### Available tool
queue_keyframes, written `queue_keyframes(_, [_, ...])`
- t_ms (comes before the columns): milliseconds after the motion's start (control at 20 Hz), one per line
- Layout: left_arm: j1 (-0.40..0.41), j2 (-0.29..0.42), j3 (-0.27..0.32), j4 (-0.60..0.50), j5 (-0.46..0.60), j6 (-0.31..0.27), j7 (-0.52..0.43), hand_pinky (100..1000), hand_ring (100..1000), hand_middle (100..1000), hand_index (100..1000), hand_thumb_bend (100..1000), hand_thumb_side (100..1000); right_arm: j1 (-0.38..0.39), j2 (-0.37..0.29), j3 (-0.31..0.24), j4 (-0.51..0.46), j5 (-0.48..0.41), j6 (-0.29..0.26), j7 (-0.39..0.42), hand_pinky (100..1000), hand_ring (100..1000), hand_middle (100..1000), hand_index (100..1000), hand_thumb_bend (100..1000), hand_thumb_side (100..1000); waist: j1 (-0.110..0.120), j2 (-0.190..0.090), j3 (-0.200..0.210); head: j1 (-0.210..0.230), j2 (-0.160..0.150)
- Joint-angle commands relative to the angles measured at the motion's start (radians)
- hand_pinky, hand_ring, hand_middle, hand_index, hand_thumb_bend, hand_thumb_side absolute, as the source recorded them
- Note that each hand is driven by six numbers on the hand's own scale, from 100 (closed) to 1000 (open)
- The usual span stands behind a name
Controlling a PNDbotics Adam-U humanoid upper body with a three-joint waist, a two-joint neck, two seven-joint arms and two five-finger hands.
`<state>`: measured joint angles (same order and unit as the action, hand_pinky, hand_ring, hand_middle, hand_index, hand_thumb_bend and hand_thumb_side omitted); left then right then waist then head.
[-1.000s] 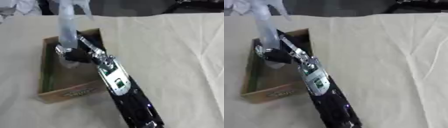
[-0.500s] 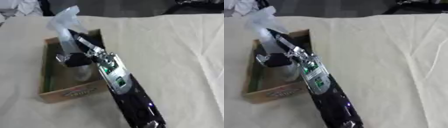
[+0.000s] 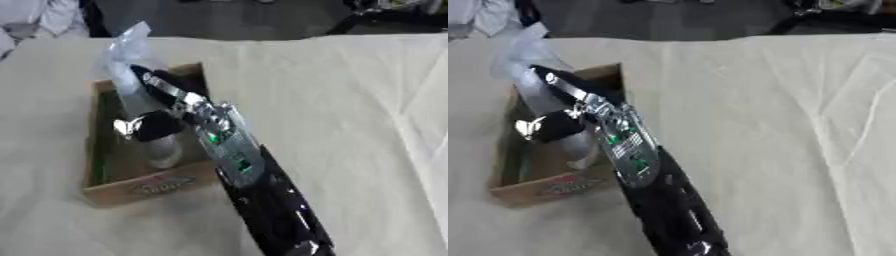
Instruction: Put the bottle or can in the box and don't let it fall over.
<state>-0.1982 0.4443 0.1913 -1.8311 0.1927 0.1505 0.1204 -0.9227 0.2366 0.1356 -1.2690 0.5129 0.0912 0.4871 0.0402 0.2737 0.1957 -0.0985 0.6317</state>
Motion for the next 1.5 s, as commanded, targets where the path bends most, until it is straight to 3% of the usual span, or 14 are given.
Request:
queue_keyframes(50, [0.001,0.032,0.013,-0.011,0.004,-0.002,0.005,1000,1000,836,835,100,100,-0.014,-0.017,-0.004,-0.013,-0.008,0.001,0.002,1000,1000,1000,1000,100,100,0.008,-0.027,-0.003,0.01,0.009])
queue_keyframes(550, [0.016,0.034,0.018,-0.009,0.005,-0.003,0.011,1000,1000,836,835,100,100,0.007,-0.084,-0.012,-0.033,-0.085,0.019,0.041,1000,1000,1000,1000,100,100,0.015,-0.037,-0.022,0.024,0.014])
queue_keyframes(1100, [0.026,0.03,0.023,-0.009,0.003,-0.003,0.016,1000,1000,836,835,100,100,0.011,-0.215,-0.053,-0.153,-0.24,0.094,-0.002,1000,1000,1000,1000,100,110,0.017,-0.035,-0.032,0.041,0.017])
queue_keyframes(1500, [0.024,0.029,0.023,-0.01,0.003,-0.003,0.017,1000,1000,835,834,100,100,0.011,-0.239,-0.025,-0.131,-0.239,0.081,0.089,1000,1000,1000,1000,100,100,0.02,-0.034,-0.036,0.042,0.016])
